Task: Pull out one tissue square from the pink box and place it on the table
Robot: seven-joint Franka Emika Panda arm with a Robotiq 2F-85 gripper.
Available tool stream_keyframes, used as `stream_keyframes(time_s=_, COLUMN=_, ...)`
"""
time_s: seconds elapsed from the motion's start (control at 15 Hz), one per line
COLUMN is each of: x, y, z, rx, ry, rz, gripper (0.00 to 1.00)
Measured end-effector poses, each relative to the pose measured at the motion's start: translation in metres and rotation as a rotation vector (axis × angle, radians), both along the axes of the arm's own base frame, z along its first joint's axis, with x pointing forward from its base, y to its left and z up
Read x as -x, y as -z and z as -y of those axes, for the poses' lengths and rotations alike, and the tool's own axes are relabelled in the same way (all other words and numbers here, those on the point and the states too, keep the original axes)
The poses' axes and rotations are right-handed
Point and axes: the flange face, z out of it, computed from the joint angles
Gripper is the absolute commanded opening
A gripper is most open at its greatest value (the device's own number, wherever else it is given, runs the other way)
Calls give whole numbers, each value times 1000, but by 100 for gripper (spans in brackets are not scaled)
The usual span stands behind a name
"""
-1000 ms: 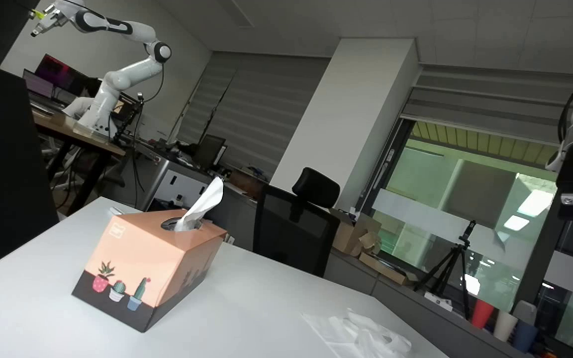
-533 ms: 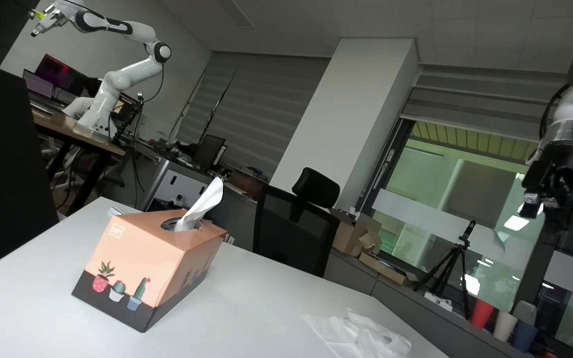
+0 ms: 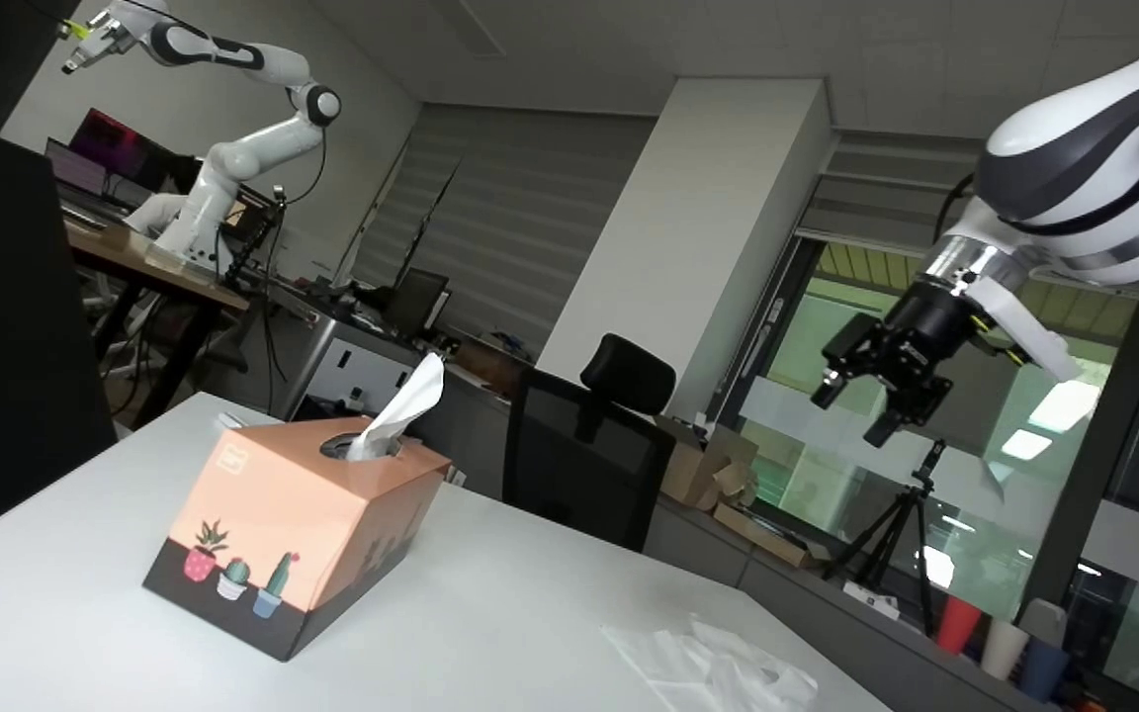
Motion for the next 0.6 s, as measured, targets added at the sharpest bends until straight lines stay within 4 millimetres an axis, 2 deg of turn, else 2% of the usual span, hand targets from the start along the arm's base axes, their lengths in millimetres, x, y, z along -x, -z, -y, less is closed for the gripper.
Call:
stream_keyframes(time_s=0.2, x=-19, y=16, z=-72, rx=-3, ry=7, rz=135, gripper=100)
stream_keyframes(time_s=0.4, x=-24, y=36, z=-135, rx=19, ry=-37, rz=153, gripper=100)
stream_keyframes(time_s=0.47, x=-25, y=42, z=-147, rx=23, ry=-50, rz=142, gripper=100)
stream_keyframes(time_s=0.6, x=-28, y=46, z=-153, rx=23, ry=-58, rz=135, gripper=100)
